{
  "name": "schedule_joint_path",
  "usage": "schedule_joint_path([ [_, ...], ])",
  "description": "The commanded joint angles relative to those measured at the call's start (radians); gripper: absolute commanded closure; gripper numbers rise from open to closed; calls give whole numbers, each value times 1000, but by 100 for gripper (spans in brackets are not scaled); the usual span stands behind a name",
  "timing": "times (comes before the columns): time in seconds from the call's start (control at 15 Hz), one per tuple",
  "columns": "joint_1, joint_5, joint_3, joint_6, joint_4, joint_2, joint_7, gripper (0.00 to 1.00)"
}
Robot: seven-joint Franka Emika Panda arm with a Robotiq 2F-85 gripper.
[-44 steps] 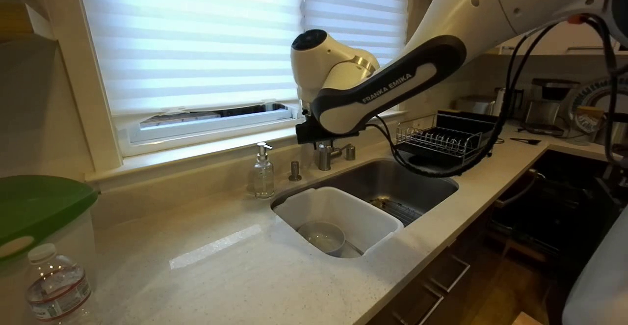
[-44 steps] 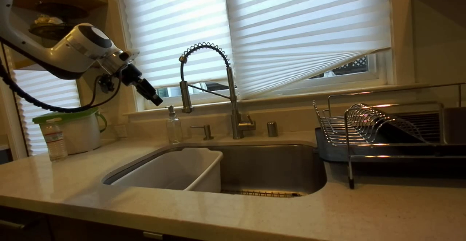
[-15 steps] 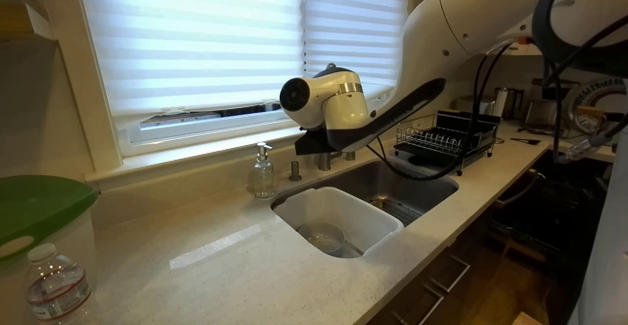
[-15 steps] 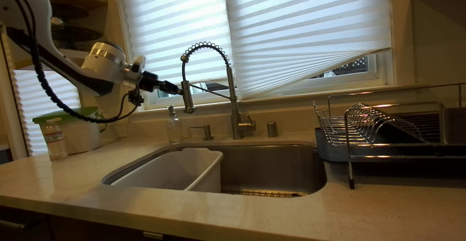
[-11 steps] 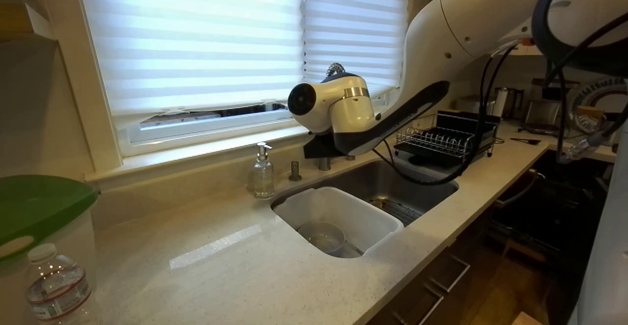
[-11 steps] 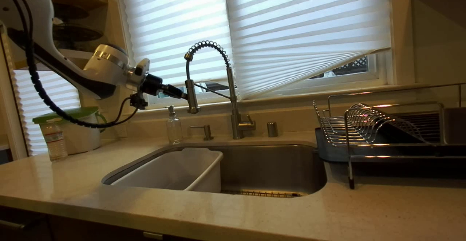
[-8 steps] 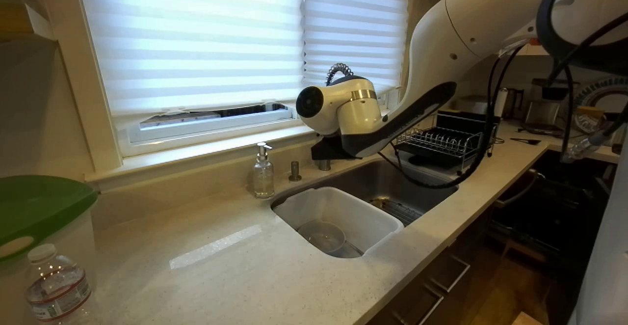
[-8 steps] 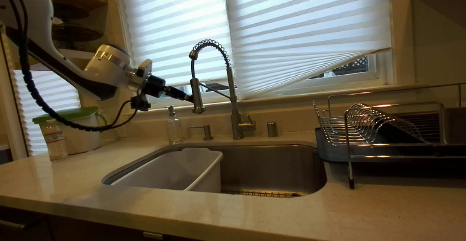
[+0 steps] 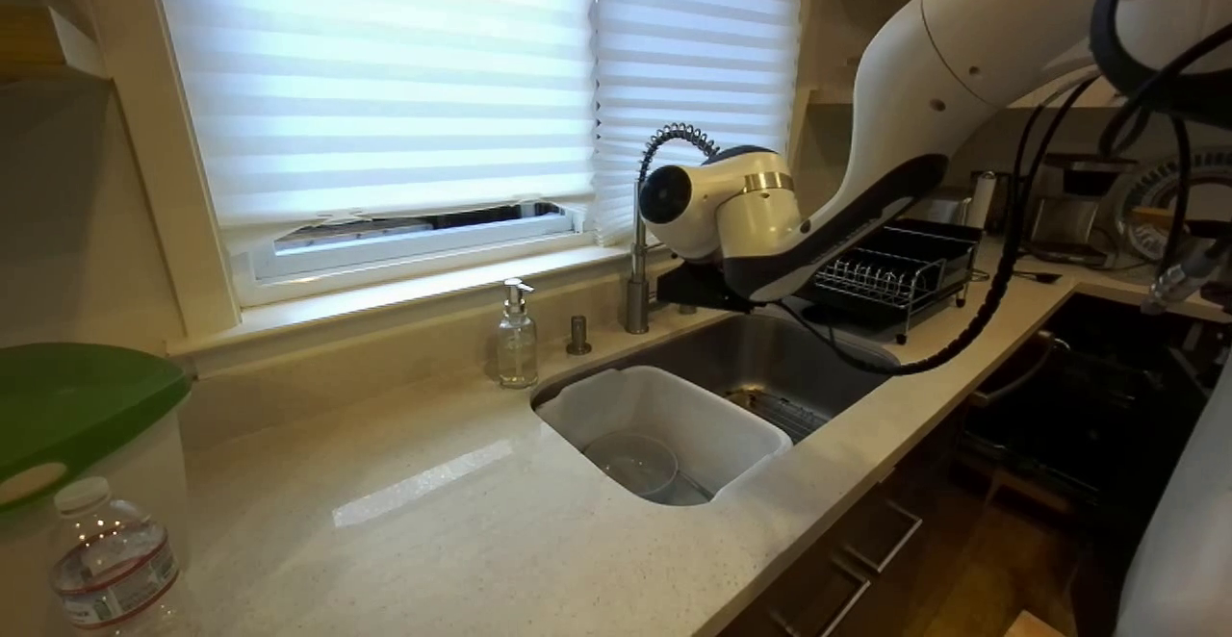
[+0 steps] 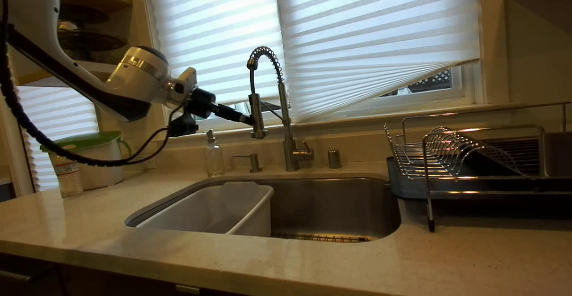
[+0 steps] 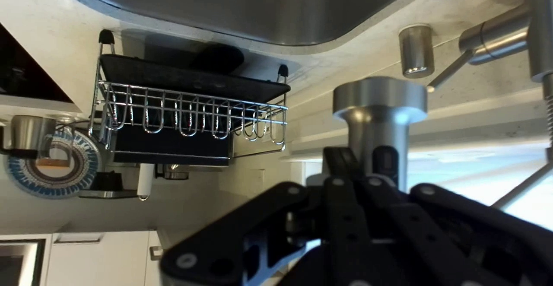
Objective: Push the tap to the right
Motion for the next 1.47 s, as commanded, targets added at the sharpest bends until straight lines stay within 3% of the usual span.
schedule_joint_path([
  [0.0,-30,-39,-30,101,-39,-29,69,100],
  [0.2,-42,47,-43,212,-73,-47,19,100],
  [0.4,-37,263,-41,287,-182,-110,-115,100],
  [0.47,-40,165,-38,245,-86,-39,-53,99],
  [0.6,-38,227,-34,262,-135,-69,-91,99],
  [1.13,-39,238,-32,264,-156,-92,-97,100],
  [1.4,-41,99,-25,241,-89,-76,15,100],
])
